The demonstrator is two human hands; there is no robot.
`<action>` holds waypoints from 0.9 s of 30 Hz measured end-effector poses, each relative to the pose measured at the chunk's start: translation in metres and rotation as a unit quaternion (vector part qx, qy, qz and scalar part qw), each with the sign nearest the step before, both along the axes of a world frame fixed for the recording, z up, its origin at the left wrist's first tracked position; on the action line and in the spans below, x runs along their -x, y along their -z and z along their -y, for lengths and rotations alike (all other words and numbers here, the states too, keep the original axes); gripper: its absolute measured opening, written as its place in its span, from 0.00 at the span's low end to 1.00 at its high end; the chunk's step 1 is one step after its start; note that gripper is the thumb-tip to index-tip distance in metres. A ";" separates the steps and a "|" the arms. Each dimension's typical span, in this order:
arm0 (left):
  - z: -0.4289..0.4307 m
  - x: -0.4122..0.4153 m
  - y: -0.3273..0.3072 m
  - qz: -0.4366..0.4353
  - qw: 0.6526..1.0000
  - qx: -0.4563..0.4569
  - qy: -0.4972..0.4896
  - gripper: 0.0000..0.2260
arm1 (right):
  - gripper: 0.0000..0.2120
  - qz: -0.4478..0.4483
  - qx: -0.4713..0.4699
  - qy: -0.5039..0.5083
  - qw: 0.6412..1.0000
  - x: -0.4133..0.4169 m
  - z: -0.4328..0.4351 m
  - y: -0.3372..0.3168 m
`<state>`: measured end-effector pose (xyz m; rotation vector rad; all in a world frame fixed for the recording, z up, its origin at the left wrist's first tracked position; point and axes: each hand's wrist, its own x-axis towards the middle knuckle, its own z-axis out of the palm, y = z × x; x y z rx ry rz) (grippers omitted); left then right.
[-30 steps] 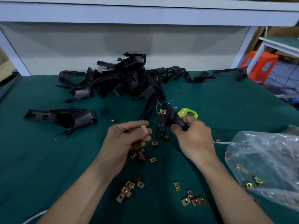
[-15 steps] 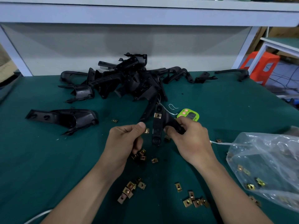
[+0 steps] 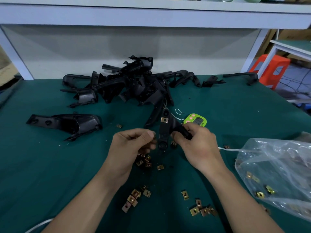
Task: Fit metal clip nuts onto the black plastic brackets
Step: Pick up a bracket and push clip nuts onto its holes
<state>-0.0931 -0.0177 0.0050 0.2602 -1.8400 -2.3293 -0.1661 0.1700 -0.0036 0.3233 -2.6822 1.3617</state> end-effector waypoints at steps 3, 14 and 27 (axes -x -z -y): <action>-0.002 0.000 0.000 0.000 1.000 -0.019 0.012 0.09 | 0.15 0.030 -0.019 -0.023 0.999 0.000 0.000 -0.001; -0.001 -0.002 -0.001 0.048 0.998 -0.002 0.029 0.09 | 0.10 0.003 -0.028 -0.027 0.999 -0.002 -0.001 0.002; 0.000 -0.002 -0.001 0.048 0.996 -0.066 0.037 0.11 | 0.09 0.012 0.018 -0.030 0.999 -0.001 0.000 -0.001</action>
